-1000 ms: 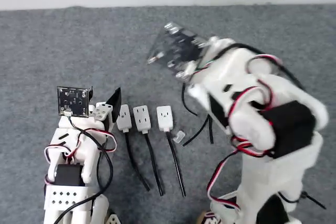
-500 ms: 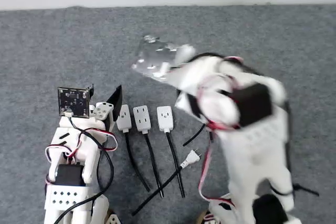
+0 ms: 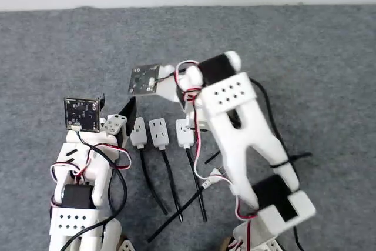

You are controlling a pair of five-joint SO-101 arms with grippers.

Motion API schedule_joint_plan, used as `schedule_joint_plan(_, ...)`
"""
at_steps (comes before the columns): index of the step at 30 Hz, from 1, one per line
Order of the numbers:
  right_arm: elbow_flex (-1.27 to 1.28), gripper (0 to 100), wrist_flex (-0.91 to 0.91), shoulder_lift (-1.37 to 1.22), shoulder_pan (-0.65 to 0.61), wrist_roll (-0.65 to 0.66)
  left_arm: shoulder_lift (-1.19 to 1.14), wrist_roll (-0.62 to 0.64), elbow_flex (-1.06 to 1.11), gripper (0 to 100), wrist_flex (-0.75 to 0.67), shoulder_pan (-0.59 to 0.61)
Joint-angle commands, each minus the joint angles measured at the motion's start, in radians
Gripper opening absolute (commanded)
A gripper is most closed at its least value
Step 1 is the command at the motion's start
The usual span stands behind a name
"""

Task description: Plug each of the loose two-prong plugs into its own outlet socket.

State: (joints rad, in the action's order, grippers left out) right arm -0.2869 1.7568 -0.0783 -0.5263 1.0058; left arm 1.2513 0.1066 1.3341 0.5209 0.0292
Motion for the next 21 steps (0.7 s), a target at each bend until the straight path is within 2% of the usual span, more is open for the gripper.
schedule_joint_plan(1, -0.009, 0.8, -0.002, -0.042, -0.036, 0.058, 0.017, 0.005, -0.008, 25, -0.031, 0.005)
schedule_joint_plan(5, -0.009, 0.8, -0.053, -0.079, -0.058, 0.061, 0.017, 0.005, -0.012, 25, -0.031, 0.006)
schedule_joint_plan(11, -0.006, 0.8, -0.128, -0.124, -0.076, 0.048, 0.012, 0.011, -0.016, 25, -0.068, 0.086)
schedule_joint_plan(21, -0.005, 0.8, -0.234, -0.199, -0.081, 0.012, 0.011, 0.012, -0.015, 25, -0.074, 0.091)
